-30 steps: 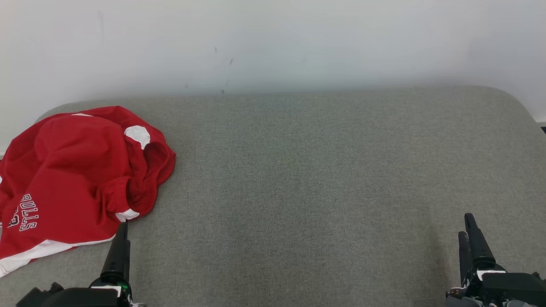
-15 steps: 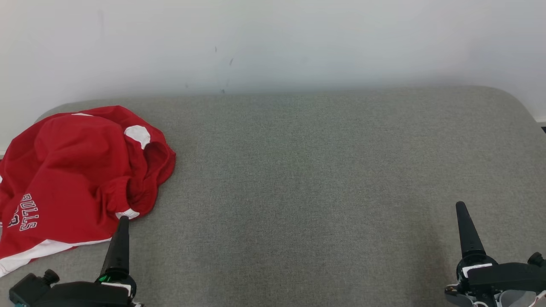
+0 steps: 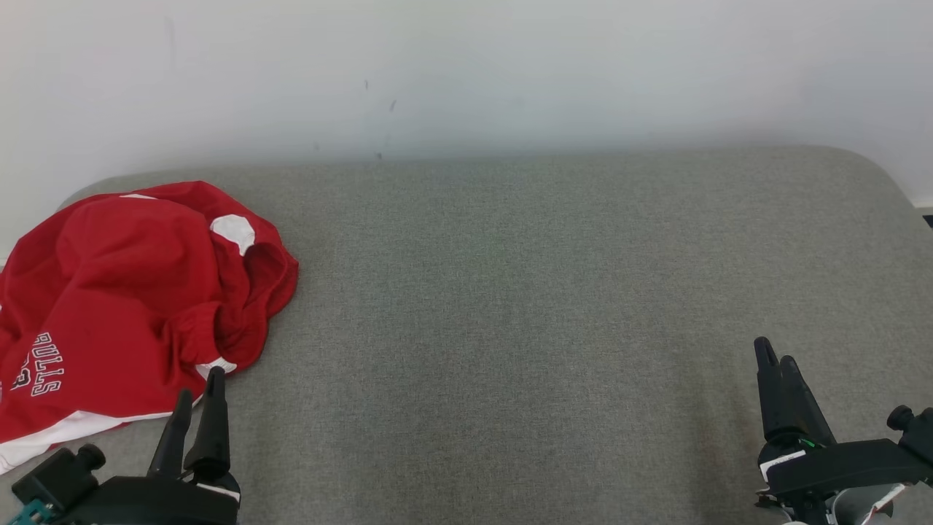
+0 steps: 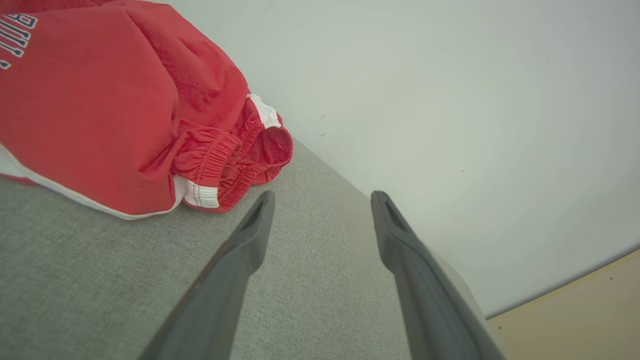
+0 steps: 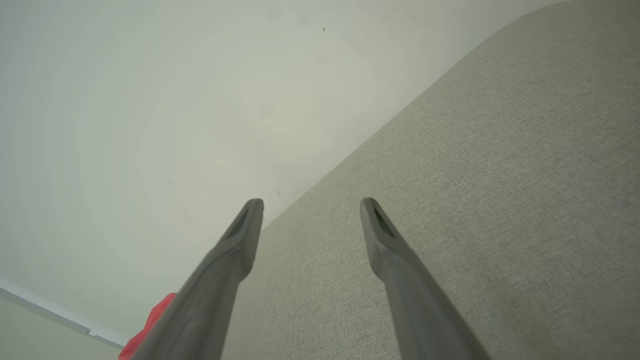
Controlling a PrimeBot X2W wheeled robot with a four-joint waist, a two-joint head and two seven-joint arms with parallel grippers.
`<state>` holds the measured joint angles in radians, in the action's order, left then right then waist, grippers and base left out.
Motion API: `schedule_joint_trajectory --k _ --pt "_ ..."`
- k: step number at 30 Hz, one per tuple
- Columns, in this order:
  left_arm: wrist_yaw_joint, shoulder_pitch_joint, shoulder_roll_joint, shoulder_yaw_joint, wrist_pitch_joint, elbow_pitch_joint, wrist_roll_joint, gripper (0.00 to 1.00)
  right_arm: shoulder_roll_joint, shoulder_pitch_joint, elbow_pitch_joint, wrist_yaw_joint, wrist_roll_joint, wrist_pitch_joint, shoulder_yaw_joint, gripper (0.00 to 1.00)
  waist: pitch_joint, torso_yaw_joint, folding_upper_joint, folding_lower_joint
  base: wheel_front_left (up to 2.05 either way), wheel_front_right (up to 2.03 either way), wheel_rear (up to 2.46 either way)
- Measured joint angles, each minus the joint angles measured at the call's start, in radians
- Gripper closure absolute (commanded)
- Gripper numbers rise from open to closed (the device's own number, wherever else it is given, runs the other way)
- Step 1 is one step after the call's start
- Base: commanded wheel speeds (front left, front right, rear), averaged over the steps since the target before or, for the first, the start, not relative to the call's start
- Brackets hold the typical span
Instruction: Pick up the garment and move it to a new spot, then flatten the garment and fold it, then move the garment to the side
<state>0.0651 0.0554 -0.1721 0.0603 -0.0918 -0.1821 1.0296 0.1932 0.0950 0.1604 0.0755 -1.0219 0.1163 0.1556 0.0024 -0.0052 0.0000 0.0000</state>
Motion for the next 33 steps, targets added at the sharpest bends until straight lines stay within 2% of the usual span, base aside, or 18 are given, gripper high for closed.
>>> schedule_joint_trajectory --k 5,20,33 --pt "-0.023 0.002 -0.017 0.02 -0.024 0.004 -0.105 0.0 0.014 0.009 -0.017 -0.015 0.102 0.018 0.024 0.0 0.0 -0.002 0.0 0.0 0.0 0.0 0.0" --pt "-0.057 0.004 -0.04 0.05 -0.079 0.042 -0.312 0.0 0.039 0.019 -0.058 -0.041 0.322 0.063 0.066 0.0 0.0 -0.003 0.0 0.0 0.0 0.0 0.0" --pt "-0.067 0.004 -0.053 0.061 -0.121 0.072 -0.474 0.0 0.05 0.019 -0.092 -0.049 0.481 0.1 0.096 0.0 -0.001 -0.002 0.0 0.0 0.0 0.0 0.0"
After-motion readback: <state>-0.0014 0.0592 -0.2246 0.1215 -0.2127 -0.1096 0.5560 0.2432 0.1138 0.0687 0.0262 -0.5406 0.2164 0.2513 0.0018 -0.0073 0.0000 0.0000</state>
